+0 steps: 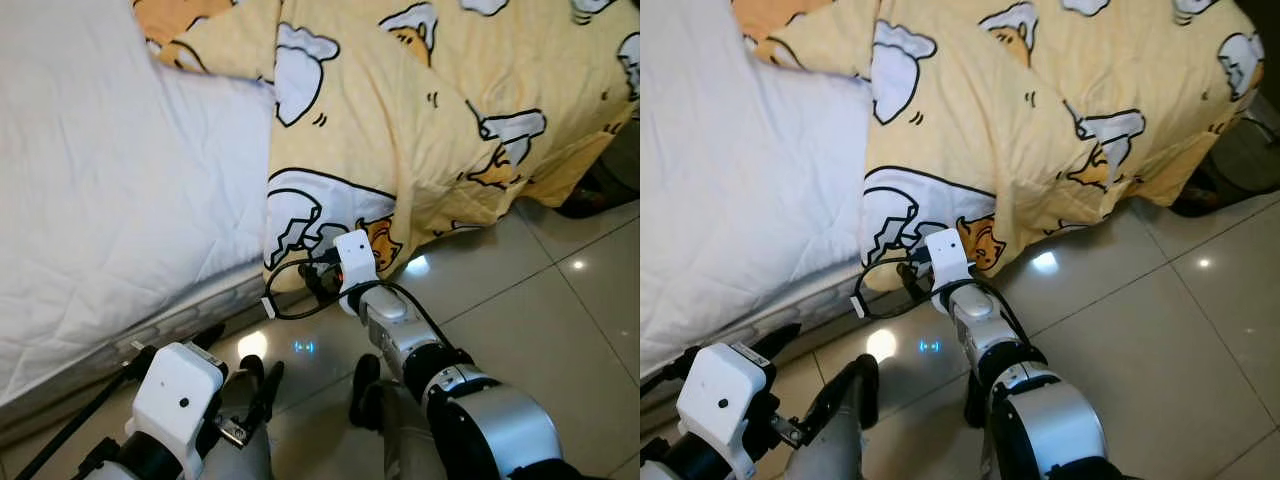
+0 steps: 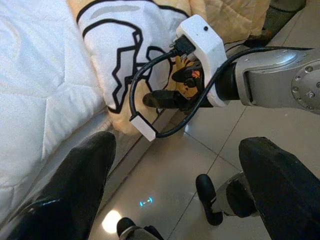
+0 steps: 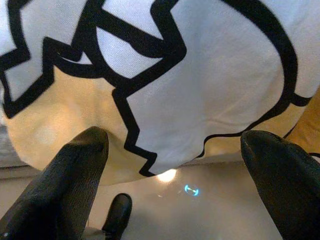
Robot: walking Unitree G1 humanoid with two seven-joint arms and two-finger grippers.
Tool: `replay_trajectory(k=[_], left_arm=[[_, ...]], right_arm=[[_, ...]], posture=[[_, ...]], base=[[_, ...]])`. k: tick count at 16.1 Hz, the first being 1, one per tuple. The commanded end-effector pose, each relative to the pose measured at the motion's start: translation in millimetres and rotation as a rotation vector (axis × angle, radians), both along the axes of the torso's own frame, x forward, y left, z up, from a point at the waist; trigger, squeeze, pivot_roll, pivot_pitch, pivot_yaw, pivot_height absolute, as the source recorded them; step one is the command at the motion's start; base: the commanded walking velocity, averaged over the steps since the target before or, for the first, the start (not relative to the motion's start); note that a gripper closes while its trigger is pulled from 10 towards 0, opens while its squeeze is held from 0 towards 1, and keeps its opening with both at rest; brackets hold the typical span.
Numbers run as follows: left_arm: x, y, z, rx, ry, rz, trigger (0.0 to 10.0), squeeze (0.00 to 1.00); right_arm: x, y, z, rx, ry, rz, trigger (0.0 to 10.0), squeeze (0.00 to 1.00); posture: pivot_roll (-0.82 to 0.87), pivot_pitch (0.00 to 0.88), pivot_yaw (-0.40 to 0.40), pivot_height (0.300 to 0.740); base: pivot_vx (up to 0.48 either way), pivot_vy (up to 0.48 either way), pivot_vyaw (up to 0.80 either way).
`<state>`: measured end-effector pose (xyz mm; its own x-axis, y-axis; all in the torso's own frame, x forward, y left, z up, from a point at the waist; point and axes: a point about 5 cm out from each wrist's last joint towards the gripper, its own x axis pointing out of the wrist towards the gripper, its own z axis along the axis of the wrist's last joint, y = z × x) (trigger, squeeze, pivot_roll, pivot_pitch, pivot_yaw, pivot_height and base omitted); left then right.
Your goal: Clean up the room
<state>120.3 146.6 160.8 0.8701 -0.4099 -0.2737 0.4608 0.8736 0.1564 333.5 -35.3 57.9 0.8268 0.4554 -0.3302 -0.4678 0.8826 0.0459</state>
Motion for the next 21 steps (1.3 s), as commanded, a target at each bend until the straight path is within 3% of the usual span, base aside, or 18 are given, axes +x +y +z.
replay_trajectory(k=[1, 4, 5, 6, 7, 11, 12, 15, 16, 17, 18, 19, 21], left_arm=[[-7.0, -3.6, 0, -0.014, 0.015, -0.005, 10.0, 0.0], [-2.8, -0.6, -5, -0.017, 0.047, 0.087, 10.0, 0.0], [5.1, 3.6, -12, -0.039, 0.055, 0.157, 10.0, 0.0], [22.7, 10.0, -27, -0.077, 0.057, 0.258, 10.0, 0.0], [33.5, 12.9, -35, -0.093, 0.058, 0.295, 10.0, 0.0], [91.2, 24.6, -71, -0.05, 0.032, 0.414, 10.0, 0.0], [104.0, 21.6, -80, -0.052, 0.042, 0.422, 10.0, 0.0], [128.1, 9.2, -94, -0.065, 0.057, 0.375, 10.0, 0.0], [150.4, -2.2, -102, -0.074, 0.057, 0.336, 10.0, 0.0], [170.2, -8.6, -104, -0.046, 0.031, 0.33, 10.0, 0.0], [179.8, -9.9, -102, -0.016, 0.005, 0.337, 10.0, 0.0], [202.4, -6.6, -95, 0.014, -0.037, 0.411, 10.0, 0.0], [222.9, -2.7, -84, 0.043, -0.07, 0.481, 10.0, 0.0]], right_arm=[[-11.9, 40.0, 3, 0.034, 0.039, 0.083, 10.0, 0.0], [-8.2, 40.3, 10, 0.041, -0.016, 0.077, 10.0, 0.0], [-8.3, 35.7, 9, 0.057, -0.044, 0.06, 10.0, 0.0], [-11.6, 23.4, 4, 0.064, -0.097, 0.023, 10.0, 0.0], [-16.4, 16.2, 1, 0.074, -0.149, 0.022, 10.0, 0.0], [-55.9, -33.6, -1, 0.069, -0.314, -0.059, 10.0, 0.0], [-68.0, -48.3, 4, 0.056, -0.339, -0.104, 10.0, 0.0], [-92.0, -68.1, 6, 0.029, -0.337, -0.143, 10.0, 0.0], [-115.3, -84.6, 5, -0.008, -0.314, -0.175, 10.0, 0.0], [-133.2, -96.5, 6, -0.05, -0.303, -0.186, 10.0, 0.0], [-140.1, -101.2, 7, -0.07, -0.301, -0.186, 10.0, 0.0], [-157.2, -110.1, 9, -0.114, -0.294, -0.174, 10.0, 0.0], [-179.1, -117.3, 11, -0.148, -0.249, -0.181, 10.0, 0.0]], posture=[[0.59, 0.509, -0.048, 0.74], [0.53, 0.479, -0.072, 0.74], [0.48, 0.456, -0.085, 0.74], [0.42, 0.422, -0.097, 0.74], [0.36, 0.393, -0.099, 0.74], [0.15, 0.283, -0.084, 0.74], [0.13, 0.272, -0.079, 0.74], [0.03, 0.253, -0.065, 0.74], [-0.01, 0.253, -0.059, 0.74], [-0.05, 0.255, -0.052, 0.74], [-0.08, 0.259, -0.048, 0.74], [-0.14, 0.27, -0.041, 0.74], [-0.2, 0.28, -0.035, 0.74]], base=[[0.0, 0.0, 0.0], [0.0, 0.0, 0.0], [0.0, 0.0, 0.0], [0.0, 0.0, 0.0], [0.0, 0.0, 0.0], [0.0, 0.0, 0.0], [0.0, 0.0, 0.0], [0.0, 0.0, 0.0], [0.0, 0.0, 0.0], [0.0, 0.0, 0.0], [0.0, 0.0, 0.0], [0.0, 0.0, 0.0], [0.0, 0.0, 0.0]])
